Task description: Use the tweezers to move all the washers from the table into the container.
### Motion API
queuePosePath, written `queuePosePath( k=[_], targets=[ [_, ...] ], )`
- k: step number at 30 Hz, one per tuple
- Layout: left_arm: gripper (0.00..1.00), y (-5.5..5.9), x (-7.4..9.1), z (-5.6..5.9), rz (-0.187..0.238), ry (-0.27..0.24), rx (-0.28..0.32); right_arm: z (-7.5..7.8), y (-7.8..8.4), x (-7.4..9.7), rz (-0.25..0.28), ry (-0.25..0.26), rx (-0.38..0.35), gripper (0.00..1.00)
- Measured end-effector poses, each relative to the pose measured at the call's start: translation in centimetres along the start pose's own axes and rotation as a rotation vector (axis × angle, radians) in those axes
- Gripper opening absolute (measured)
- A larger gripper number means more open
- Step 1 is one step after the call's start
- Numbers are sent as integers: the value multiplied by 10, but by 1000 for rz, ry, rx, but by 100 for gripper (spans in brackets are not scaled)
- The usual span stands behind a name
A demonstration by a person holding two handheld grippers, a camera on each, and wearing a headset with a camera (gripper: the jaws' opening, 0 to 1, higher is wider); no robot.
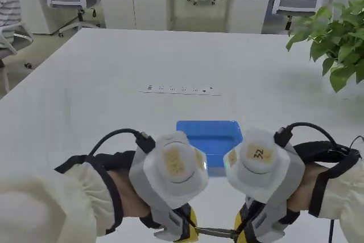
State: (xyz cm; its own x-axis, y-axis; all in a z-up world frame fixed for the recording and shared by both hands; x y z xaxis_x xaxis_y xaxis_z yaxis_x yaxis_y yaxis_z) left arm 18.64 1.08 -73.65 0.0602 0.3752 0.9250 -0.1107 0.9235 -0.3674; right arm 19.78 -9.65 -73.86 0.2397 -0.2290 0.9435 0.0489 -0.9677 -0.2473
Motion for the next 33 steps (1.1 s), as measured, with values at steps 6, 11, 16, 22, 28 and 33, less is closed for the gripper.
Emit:
queuePosePath(
  k=[6, 11, 16, 22, 28, 33],
  targets=[
    [0, 9, -18, -23, -33, -81, 48, 24, 5, -12, 91, 90, 21, 1],
    [0, 12, -36, -41, -39, -145, 54, 46, 13, -28, 130, 148, -19, 2],
    [0, 12, -52, -49, -69, -153, 51, 56, 21, -44, 131, 185, -49, 3],
    [0, 12, -61, -54, -116, -128, 21, 57, 27, -55, 156, 191, -85, 4],
    [0, 12, -71, -56, -141, -117, 20, 60, 32, -61, 145, 208, -137, 8],
    [0, 15, -75, -58, -175, -98, 32, 59, 38, -52, 201, 232, -222, 15]
  ],
)
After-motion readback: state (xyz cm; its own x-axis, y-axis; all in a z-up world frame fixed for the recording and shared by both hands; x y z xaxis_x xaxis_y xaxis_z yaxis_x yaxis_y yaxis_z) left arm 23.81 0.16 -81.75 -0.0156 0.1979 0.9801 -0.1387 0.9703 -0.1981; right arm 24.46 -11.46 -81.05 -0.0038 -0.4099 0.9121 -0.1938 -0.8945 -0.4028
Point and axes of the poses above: the centre of the closed fingertips' face, and the gripper's own axes: x roughly backward along the fingers, z roughly to its right, y roughly out of its underside, the point moved 7 cm from there along x, roughly backward along the fingers, and after that the axes turned 8 degrees about -z, right-handed, at the moved point
